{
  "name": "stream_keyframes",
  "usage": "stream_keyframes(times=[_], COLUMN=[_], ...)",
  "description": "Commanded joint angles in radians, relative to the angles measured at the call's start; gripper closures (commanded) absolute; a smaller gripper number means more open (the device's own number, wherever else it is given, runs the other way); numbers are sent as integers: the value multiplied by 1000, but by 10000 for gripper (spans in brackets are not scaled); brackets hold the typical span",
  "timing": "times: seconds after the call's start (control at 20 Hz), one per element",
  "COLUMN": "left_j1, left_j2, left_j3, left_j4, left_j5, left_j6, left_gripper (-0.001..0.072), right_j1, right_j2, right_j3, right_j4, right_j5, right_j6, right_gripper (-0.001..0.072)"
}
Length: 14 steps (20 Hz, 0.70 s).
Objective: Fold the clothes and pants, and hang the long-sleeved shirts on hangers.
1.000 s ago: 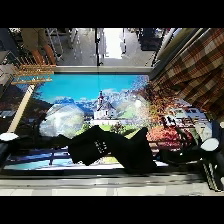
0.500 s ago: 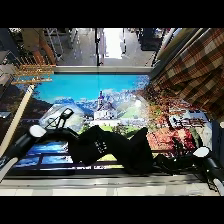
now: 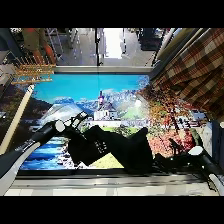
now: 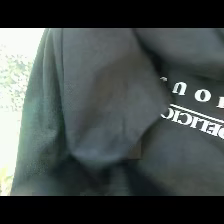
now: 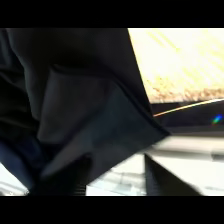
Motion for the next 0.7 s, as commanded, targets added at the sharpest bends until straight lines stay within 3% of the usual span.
stream_keyframes(times=[0.0, 0.05, 0.15, 0.35, 0.5, 0.65], left_j1=[-6, -6, 0, 116, 288, 533], left_j2=[-30, -26, 3, 175, 327, 491], left_j3=[15, 16, 35, 270, 532, 760], left_j4=[39, 39, 39, -20, -252, -584], left_j5=[1, -5, -65, -380, -580, -605], left_j6=[-33, -33, -28, -29, -59, -89], left_gripper=[695, 701, 704, 705, 705, 704], right_j1=[96, 125, 136, 133, 133, 133], right_j2=[-53, -55, -18, 222, 452, 641], right_j3=[0, 5, 57, 339, 635, 914], right_j4=[51, 51, 15, -193, -240, -264], right_j5=[-152, -182, -124, 117, 117, -7], right_j6=[10, 10, 8, 33, 74, 103], right_gripper=[648, 691, 693, 696, 696, 695])
